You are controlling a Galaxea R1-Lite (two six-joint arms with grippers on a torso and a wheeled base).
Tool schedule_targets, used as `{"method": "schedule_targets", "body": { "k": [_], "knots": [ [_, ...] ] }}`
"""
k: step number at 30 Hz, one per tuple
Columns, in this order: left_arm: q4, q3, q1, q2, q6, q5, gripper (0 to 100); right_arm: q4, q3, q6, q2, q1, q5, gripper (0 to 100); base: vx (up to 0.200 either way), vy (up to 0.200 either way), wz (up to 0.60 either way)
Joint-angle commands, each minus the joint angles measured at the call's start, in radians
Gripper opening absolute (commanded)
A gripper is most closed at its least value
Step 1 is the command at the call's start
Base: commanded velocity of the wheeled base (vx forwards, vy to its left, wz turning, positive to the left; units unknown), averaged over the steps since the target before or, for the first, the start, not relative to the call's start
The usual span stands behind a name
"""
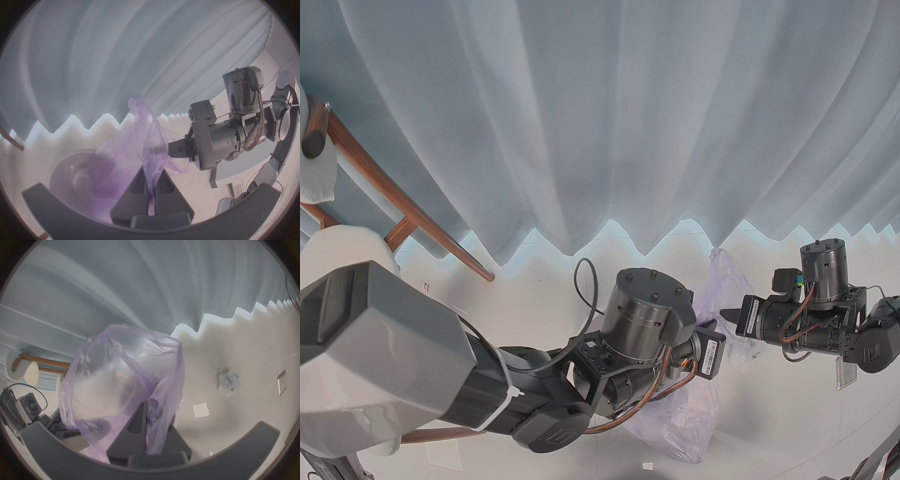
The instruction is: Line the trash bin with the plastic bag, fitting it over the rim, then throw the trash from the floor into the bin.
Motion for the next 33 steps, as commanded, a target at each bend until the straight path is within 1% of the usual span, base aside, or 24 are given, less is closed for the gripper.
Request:
{"method": "schedule_targets", "body": {
  "k": [1,4,5,6,8,12,17,24,28,33],
  "knots": [
    [0.004,0.006,-0.013,-0.001,0.001,0.004,0,0.0,0.001,0.0,-0.003,0.001,0.0,0,0.2,0.0,0.0],
    [0.021,0.025,-0.039,-0.006,-0.005,0.023,0,0.0,0.004,0.0,-0.003,0.001,0.0,0,0.0,0.0,0.0],
    [0.032,0.039,-0.056,-0.011,-0.022,0.024,0,0.0,0.005,0.0,-0.002,0.001,0.0,0,0.0,0.0,0.0],
    [0.032,0.039,-0.058,-0.012,-0.027,0.024,0,0.0,0.005,0.0,-0.002,0.001,0.002,0,0.0,0.0,0.0],
    [0.032,0.053,-0.073,-0.018,-0.065,0.023,0,0.0,0.005,0.0,-0.002,0.001,0.002,0,0.0,0.0,0.0],
    [0.033,0.053,-0.079,-0.023,-0.073,0.015,0,0.0,-0.001,0.0,0.0,0.003,0.002,0,0.0,0.0,0.0],
    [0.033,0.051,-0.077,-0.021,-0.114,0.012,0,0.0,-0.007,0.0,0.001,0.001,0.002,0,0.0,-0.2,0.0],
    [0.033,0.051,-0.065,-0.024,-0.122,0.013,0,0.0,-0.012,0.002,0.004,0.003,0.002,0,0.0,-0.2,0.0],
    [0.033,0.053,-0.062,-0.026,-0.122,0.013,0,0.0,-0.012,0.0,0.007,0.003,0.002,0,-0.2,-0.2,0.0],
    [0.027,0.045,-0.065,-0.035,-0.113,0.021,0,-0.002,-0.012,0.0,0.02,0.003,0.002,0,0.0,0.0,0.0]
  ]
}}
